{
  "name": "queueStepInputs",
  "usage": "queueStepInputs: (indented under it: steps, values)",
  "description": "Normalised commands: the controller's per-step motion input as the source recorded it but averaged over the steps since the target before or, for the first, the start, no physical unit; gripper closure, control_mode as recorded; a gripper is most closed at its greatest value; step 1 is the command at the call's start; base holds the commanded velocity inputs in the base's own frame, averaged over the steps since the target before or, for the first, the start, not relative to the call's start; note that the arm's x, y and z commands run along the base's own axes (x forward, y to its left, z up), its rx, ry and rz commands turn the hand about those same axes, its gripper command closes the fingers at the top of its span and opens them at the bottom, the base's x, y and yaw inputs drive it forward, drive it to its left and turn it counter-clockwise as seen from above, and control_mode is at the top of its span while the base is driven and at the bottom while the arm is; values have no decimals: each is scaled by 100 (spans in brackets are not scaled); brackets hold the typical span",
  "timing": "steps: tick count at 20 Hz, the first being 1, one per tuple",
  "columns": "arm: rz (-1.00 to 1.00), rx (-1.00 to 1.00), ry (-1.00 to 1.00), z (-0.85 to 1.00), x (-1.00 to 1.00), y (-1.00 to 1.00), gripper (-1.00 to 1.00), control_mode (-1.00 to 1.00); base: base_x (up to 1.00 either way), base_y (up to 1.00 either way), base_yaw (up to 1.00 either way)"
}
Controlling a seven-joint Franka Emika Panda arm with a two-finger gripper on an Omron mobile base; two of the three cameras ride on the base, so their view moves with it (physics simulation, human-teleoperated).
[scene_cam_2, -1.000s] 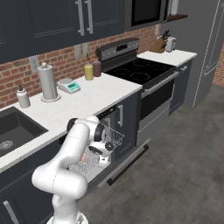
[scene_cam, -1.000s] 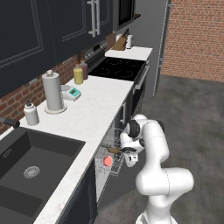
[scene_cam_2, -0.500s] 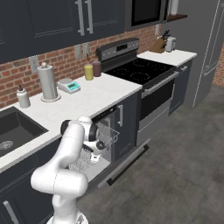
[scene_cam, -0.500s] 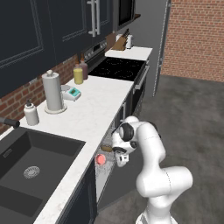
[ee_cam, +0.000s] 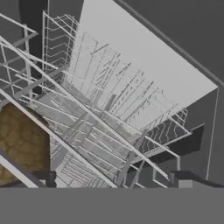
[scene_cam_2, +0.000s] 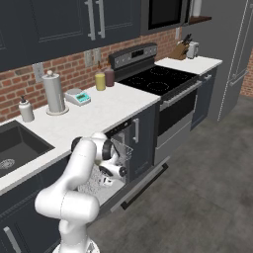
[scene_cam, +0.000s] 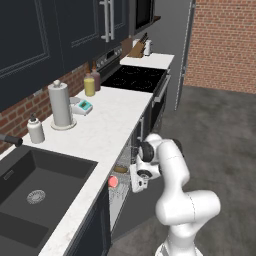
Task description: Pick up the cup and bowl from the counter, place them in the dishwasher, and close the dishwasher door.
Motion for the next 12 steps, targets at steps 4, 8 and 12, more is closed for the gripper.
queueStepInputs:
  steps: [4, 8, 12]
  values:
    - [7, 36, 0, 33, 1, 0, -100, -100, 0, 0, 0]
    - [0, 17, 0, 86, -5, -10, -100, -100, 0, 0, 0]
    - [1, -1, 0, 100, -9, -36, -100, -100, 0, 0, 0]
